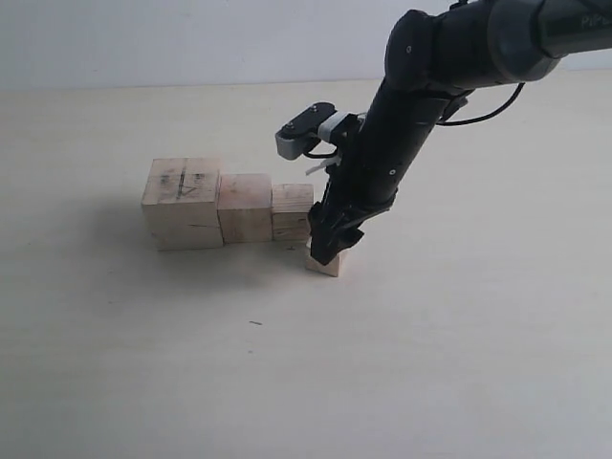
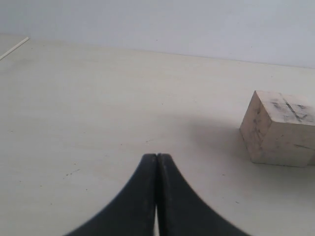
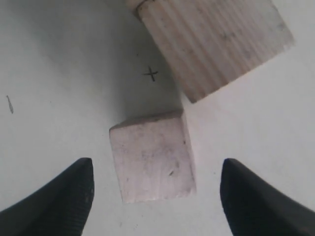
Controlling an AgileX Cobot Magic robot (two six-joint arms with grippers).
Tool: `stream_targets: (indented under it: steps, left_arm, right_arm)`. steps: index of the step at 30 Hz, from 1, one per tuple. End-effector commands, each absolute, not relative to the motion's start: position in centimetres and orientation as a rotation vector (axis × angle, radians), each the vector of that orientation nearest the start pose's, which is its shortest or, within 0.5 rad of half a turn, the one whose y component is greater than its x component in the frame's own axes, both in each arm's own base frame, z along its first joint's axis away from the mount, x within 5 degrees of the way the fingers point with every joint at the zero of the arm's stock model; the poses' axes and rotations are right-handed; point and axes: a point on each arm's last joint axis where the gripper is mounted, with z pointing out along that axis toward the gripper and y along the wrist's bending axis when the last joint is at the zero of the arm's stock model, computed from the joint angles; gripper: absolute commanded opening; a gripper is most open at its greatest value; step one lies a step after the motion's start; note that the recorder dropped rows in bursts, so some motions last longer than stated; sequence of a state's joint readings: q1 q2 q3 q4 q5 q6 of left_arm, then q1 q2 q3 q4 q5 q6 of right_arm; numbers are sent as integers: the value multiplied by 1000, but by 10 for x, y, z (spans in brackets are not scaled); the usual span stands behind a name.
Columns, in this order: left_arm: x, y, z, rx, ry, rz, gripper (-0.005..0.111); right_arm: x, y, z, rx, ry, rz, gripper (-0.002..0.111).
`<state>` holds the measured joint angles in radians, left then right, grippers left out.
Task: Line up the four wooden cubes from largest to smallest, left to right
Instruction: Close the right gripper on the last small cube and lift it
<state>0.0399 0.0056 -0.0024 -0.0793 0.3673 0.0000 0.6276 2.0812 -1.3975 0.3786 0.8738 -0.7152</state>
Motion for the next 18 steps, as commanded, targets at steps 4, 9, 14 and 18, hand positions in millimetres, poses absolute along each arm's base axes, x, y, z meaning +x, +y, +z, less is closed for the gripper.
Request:
stream_targets:
  steps: [4,9,14,18]
  left_arm:
    - [53,-1,181,-80,1837,-52,0]
    - [53,-1,181,-80,1837,-52,0]
    - [53,-1,181,-80,1837,-52,0]
    - [53,-1,181,-80,1837,-52,0]
  right_arm:
    - [310,261,131,-1619,2520,503,67]
    - [310,261,131,-1625,2523,502,55]
    - [309,260,131,-1636,2526,499,48]
    - [308,257,130,-1681,2533,470,36]
